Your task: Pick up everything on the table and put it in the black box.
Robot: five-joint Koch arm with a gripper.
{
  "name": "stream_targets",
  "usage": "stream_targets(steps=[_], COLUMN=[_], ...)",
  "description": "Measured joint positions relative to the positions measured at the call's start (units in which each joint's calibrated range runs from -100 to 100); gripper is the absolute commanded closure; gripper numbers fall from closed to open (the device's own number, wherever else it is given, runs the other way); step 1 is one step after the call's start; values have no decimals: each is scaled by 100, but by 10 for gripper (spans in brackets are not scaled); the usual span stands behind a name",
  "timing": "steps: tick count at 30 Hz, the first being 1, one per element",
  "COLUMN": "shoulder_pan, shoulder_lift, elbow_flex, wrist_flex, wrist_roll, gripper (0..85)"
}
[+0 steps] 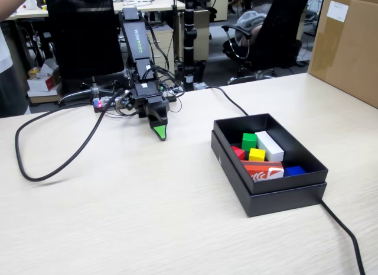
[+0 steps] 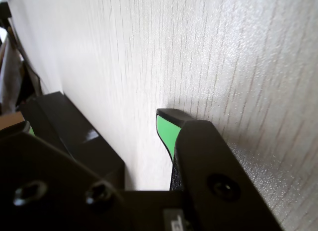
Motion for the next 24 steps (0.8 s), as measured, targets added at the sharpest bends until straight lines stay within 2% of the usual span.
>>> stream_targets(steps=[24], shoulder_pan=[-39], shoulder_lift=[78], elbow_flex=[0], wrist_flex=[15], wrist_roll=[0], gripper=[370])
